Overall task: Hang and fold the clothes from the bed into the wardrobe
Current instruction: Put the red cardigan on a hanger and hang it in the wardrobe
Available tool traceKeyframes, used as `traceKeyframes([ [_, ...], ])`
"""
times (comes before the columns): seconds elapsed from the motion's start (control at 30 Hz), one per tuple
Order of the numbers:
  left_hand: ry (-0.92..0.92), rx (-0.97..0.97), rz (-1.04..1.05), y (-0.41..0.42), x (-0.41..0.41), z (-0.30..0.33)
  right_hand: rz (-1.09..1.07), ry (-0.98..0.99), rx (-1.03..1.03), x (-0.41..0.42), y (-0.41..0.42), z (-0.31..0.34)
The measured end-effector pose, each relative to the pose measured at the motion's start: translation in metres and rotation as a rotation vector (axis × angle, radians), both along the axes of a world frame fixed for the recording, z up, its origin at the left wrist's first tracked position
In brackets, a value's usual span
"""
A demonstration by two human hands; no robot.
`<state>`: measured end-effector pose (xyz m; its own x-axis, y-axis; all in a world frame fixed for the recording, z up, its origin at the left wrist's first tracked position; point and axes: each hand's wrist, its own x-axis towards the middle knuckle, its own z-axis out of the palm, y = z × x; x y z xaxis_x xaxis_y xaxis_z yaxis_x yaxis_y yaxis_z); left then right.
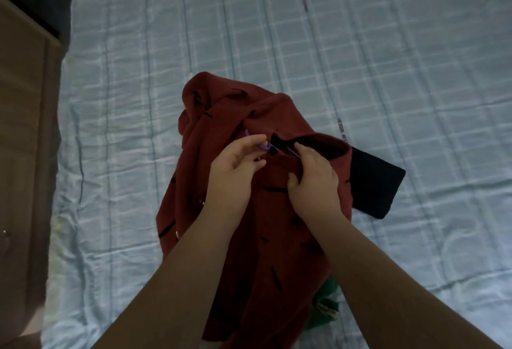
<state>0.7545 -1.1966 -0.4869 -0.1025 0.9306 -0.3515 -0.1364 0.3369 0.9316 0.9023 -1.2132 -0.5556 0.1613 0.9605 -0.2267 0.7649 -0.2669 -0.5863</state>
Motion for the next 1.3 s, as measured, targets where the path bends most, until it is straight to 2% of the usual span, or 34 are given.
traceKeyframes([
  [0.27,-0.069,0.068,-0.25,0.019,0.042,0.006,-0.085,0.203,-0.053,0.029,0.028,0.01],
  [0.37,-0.011,0.068,-0.214,0.024,0.05,-0.001,-0.137,0.222,-0.075,0.042,0.044,0.003],
  [0.47,0.116,0.009,-0.059,0.019,0.048,-0.015,-0.146,0.156,-0.077,0.057,0.058,0.002],
  [0.57,0.161,-0.073,0.07,0.014,0.043,-0.03,-0.161,0.03,-0.12,0.074,0.063,-0.002],
  [0.7,0.191,-0.096,0.043,0.016,0.047,-0.04,-0.206,-0.108,-0.263,0.097,0.067,-0.019],
  [0.8,0.191,-0.095,0.002,0.019,0.051,-0.046,-0.213,-0.227,-0.293,0.112,0.072,-0.032],
  [0.97,0.2,-0.119,-0.032,0.016,0.058,-0.056,-0.227,0.108,-0.117,0.127,0.06,-0.055],
  [1.07,0.21,-0.121,-0.045,0.012,0.063,-0.056,-0.424,0.163,-0.025,0.127,0.032,-0.049],
  [1.17,0.21,-0.128,-0.059,0.009,0.066,-0.053,-0.554,0.209,-0.219,0.124,0.006,-0.05],
  [1.23,0.218,-0.134,-0.075,0.007,0.067,-0.05,-0.509,0.195,-0.344,0.121,-0.007,-0.051],
  [1.3,0.218,-0.139,-0.081,0.003,0.066,-0.048,-0.436,0.185,-0.382,0.118,-0.016,-0.052],
])
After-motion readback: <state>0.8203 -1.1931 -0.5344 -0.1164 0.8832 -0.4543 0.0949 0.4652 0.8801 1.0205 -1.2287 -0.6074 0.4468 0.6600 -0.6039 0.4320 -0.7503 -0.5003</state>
